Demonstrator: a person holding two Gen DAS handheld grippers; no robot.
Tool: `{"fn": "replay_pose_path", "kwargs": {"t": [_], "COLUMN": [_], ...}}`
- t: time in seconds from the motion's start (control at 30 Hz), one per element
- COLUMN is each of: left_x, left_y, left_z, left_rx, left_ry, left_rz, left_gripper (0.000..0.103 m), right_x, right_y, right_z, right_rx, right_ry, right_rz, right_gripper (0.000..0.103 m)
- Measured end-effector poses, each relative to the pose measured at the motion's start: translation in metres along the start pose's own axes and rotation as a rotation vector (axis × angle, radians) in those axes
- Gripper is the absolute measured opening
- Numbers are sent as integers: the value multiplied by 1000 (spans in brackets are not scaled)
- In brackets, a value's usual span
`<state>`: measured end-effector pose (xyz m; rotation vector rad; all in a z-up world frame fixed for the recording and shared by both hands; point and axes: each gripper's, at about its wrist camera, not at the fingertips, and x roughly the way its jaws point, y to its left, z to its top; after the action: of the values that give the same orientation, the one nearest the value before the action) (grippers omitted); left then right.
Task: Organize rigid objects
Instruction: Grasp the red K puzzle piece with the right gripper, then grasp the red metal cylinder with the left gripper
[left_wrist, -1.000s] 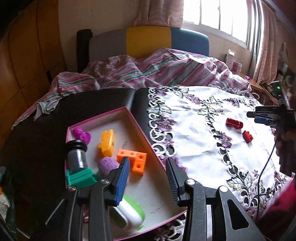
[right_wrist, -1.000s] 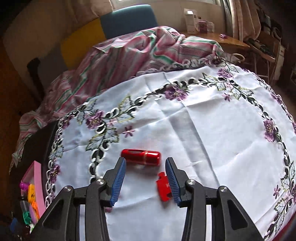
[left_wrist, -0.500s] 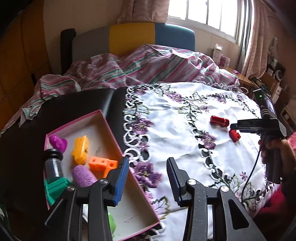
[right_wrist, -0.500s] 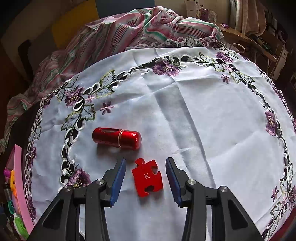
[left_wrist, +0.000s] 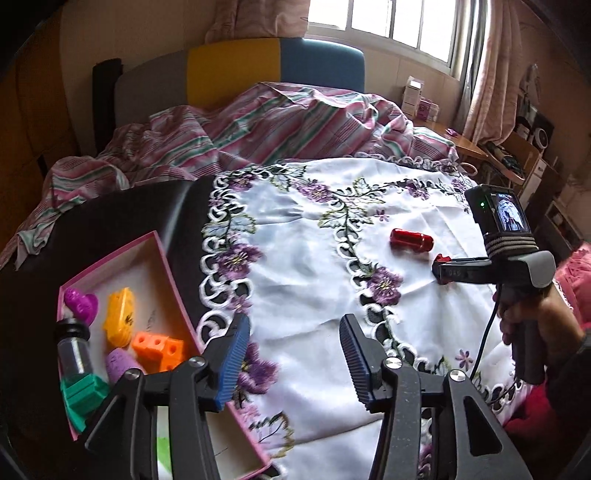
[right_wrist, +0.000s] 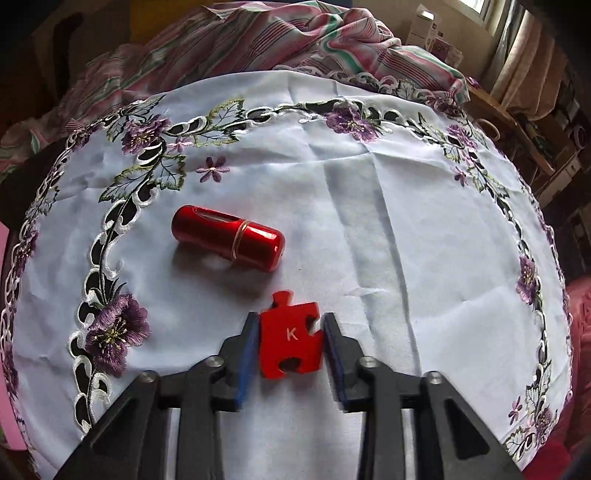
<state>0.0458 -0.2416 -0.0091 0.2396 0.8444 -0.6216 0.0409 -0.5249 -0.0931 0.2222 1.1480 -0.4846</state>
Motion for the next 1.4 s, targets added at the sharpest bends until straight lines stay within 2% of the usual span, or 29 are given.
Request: {"fn": "replay_pose_path", "kwargs": {"t": [0.13,0.2,0.27,0.3,0.4,0.53,0.73,0.87,1.2,1.4], "left_x": [13,22,32,38,58,93,136,157,194,215], "left_y": [-15,-26,-37,-44,-67,-90,-119,-135,-159,-156], "left_z": [12,19,25,29,39,50,67,79,95,97], "left_rx": [14,28,50,60,105,128,151,147,165,118], "left_ry": [13,20,35,42,48,108,148,173,187,213], "left_rz": [-23,-41,-59,-79,-97,-144,-192,-214,-181,-148], "left_gripper": [58,61,71,73,77,77,94,100,101,98], "right_x": [-23,-28,-31,-33,-40,-45,-44,-49,-53,-52], "right_y": [-23,-36,-49,-55,-66,-77,-94,-96,-93,-90], "right_z": [4,4,4,4,6,7,6,7,10,11], "right_rx": [117,181,248,276,326,372,449,461,447,441], "right_ry": [-82,-102,-118,-129,-163,-183,-176,-196,-212,-211], "right_rz": [25,11,4,0,-15,-27,14,17,41,53], "right_gripper": [32,32,32,32,32,32,32,32,32,32]}}
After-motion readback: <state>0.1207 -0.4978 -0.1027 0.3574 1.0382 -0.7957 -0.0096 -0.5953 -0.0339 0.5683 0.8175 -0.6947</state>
